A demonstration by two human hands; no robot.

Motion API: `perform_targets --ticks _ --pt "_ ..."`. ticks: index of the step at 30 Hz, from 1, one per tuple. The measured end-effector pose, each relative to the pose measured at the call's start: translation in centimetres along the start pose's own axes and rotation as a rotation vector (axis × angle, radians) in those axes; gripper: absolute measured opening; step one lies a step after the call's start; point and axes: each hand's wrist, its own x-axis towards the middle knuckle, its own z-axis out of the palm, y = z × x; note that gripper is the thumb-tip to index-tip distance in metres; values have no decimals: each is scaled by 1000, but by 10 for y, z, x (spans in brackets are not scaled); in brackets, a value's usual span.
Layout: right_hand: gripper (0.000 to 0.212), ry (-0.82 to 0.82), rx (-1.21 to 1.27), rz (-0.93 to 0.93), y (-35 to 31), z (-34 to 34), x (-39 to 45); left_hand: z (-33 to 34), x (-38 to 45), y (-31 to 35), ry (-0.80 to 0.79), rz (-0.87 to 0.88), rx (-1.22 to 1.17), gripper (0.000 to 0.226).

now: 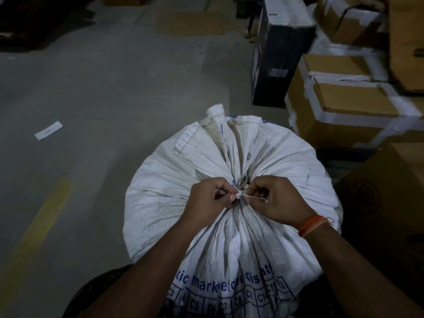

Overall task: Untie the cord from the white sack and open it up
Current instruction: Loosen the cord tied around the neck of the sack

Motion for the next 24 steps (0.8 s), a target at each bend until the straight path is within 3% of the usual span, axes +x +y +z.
perform_targets --ticks 24 --pt "9 -17 -24 -2 0 1 3 -1 2 -1 -22 -11 21 11"
